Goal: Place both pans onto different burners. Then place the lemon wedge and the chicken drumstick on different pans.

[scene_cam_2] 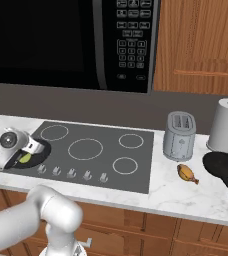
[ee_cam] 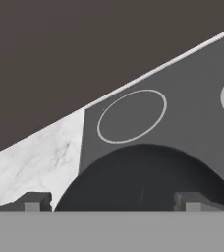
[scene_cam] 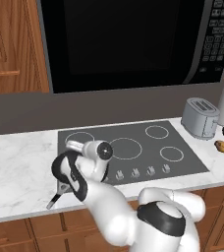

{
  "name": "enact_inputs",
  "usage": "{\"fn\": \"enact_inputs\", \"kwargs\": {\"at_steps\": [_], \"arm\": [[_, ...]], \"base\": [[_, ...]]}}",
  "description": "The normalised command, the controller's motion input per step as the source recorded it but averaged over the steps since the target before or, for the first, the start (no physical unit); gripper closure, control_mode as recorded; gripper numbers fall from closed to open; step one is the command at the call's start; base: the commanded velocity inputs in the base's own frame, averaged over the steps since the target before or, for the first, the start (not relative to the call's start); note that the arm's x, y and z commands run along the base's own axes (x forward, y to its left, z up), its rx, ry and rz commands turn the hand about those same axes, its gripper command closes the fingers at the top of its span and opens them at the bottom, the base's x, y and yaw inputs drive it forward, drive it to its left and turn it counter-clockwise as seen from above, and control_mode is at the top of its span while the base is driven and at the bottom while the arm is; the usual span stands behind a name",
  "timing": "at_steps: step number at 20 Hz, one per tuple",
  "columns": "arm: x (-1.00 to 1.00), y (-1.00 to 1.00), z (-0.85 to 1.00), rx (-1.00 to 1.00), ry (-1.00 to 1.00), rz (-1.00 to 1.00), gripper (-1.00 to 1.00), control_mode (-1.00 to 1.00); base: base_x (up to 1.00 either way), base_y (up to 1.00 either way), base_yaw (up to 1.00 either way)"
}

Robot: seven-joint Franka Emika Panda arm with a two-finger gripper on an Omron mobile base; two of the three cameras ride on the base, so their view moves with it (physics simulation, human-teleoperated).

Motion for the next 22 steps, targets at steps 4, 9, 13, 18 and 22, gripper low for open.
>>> {"fn": "enact_inputs", "kwargs": {"at_steps": [4,9,13,18,22], "arm": [[0.0,-0.15,0.0,0.0,0.07,0.05,-1.0,-1.0],[-0.06,-0.05,0.0,-0.16,0.07,0.04,-1.0,-1.0],[-0.17,-0.07,0.0,-0.2,0.04,0.04,-1.0,-1.0],[-0.22,-0.15,0.09,-0.24,0.01,0.04,-1.0,-1.0],[-0.12,-0.26,0.22,-0.13,0.0,0.07,-1.0,-1.0]], "base": [[0.0,0.0,0.0],[0.0,0.0,0.0],[0.0,0.0,0.0],[0.0,0.0,0.0],[0.0,0.0,0.0]]}}
